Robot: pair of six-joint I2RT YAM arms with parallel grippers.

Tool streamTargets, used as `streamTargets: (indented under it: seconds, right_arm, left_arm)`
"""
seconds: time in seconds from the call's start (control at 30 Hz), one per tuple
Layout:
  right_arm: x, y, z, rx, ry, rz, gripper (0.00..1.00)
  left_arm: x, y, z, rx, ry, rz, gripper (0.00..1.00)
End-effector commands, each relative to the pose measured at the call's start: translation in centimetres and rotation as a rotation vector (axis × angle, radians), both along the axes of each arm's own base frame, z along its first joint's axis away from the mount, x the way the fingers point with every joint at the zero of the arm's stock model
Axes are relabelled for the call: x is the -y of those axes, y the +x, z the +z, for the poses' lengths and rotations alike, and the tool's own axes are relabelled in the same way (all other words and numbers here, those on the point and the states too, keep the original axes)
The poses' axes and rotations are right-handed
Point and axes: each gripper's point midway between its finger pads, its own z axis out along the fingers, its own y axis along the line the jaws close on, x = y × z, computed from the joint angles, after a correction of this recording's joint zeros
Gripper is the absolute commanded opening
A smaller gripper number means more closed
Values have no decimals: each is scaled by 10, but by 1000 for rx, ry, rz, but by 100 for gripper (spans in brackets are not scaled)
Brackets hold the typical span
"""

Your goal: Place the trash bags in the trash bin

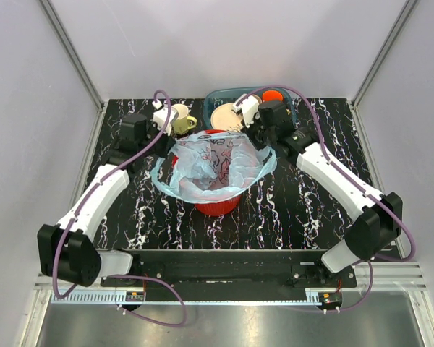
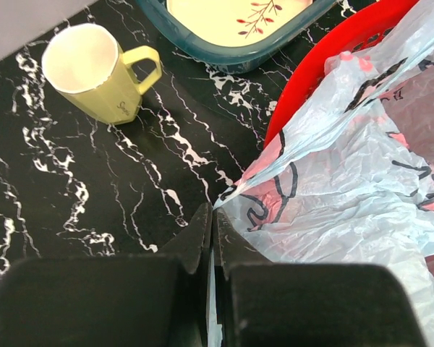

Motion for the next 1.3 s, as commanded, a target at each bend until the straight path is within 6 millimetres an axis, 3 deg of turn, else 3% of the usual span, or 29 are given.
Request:
streamTargets:
  seconds: [0.0, 0.13, 0.3, 0.37, 0.47, 0.57, 0.6, 0.63, 0.73, 0.8, 0.87, 0.93, 1.03, 1.27]
  right_arm:
    - [21, 26, -5, 45, -21, -136, 0]
    - [20, 31, -21, 37, -16, -158, 0]
    - [14, 26, -36, 21, 34, -149, 0]
    - [16, 25, -24, 59, 54, -149, 0]
    - [14, 22, -6, 108, 83, -118, 1]
    - [9, 19, 7, 130, 104, -78, 16]
    - [9, 20, 14, 141, 108, -77, 27]
    - [9, 21, 18, 148, 108, -75, 31]
    - [18, 28, 36, 152, 127, -109, 42]
    - [21, 28, 53, 159, 151, -116, 46]
    - [18, 16, 67, 149, 192, -79, 53]
    - [13, 1, 82, 146, 247, -32, 60]
    - [2, -15, 92, 121, 299, 47, 61]
    - [-6, -23, 89, 71, 301, 99, 58]
  left_arm:
    - [-3, 19, -2, -20, -45, 71, 0]
    - [-7, 28, -19, -77, -85, 127, 0]
    - [3, 23, -39, -148, -146, 102, 0]
    - [5, 16, -40, -151, -159, 80, 0]
    - [8, 9, -20, -82, -167, 34, 0]
    - [8, -3, -4, -68, -158, 7, 0]
    - [8, -12, -9, -108, -152, -4, 0]
    - [6, -16, -11, -127, -150, 4, 0]
    - [3, -39, -19, -189, -146, 3, 13]
    - [0, -52, -15, -181, -156, 8, 32]
    - [-2, -59, 2, -130, -165, 5, 44]
    - [-5, -58, 24, -72, -175, 10, 46]
    - [-7, -52, 57, 8, -181, 3, 47]
    - [11, -35, 93, 87, -162, -127, 51]
